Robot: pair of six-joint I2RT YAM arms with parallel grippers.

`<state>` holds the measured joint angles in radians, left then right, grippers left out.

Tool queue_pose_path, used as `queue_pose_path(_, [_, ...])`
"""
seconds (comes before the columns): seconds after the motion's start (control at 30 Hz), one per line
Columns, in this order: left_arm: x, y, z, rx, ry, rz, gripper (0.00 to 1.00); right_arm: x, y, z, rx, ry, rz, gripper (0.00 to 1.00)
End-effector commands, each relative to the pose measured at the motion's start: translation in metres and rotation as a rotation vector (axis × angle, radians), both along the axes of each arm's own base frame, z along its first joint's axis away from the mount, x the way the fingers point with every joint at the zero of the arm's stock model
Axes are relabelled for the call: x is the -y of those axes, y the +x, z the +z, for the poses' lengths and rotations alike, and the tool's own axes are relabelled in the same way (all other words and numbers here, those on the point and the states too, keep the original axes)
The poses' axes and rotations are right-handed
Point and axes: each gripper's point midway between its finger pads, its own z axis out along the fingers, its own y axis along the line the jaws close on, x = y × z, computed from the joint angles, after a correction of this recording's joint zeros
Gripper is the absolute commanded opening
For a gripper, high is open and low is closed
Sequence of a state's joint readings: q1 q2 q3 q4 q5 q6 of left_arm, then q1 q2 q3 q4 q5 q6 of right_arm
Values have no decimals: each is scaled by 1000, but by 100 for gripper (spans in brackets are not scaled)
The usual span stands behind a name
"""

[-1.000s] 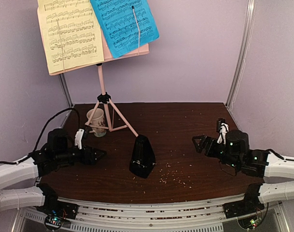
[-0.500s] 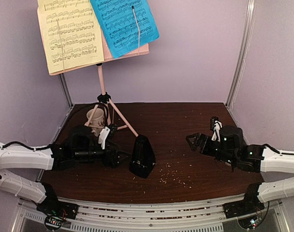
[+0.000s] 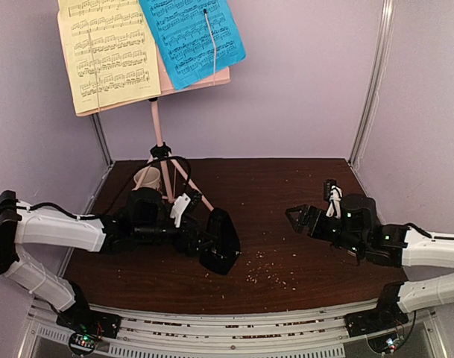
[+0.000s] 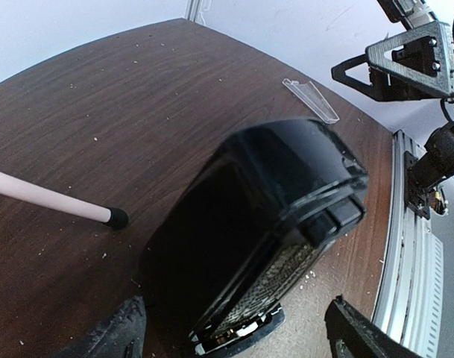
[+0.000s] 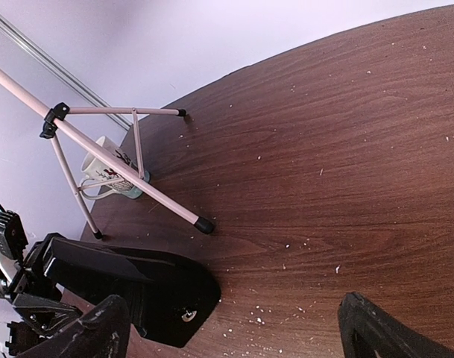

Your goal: Pack up the instrument practice props

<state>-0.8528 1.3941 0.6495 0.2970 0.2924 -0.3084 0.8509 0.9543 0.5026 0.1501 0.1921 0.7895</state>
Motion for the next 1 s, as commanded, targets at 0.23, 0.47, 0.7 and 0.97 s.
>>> queue_pose_path(0.23, [21, 2, 31, 90, -79, -75, 74, 1, 0, 0, 15, -17, 13, 100])
queue_pose_path(0.47, [21, 4, 30, 94, -70, -77, 63, 1, -1, -3, 11, -19, 13, 100])
queue_pose_path(0.7, [22, 5, 30, 98, -65, -74, 53, 1, -2, 0, 17, -14, 14, 100])
queue_pose_path(0.97, [21, 6, 28, 92, -60, -70, 45, 3, -2, -1, 16, -16, 11, 100])
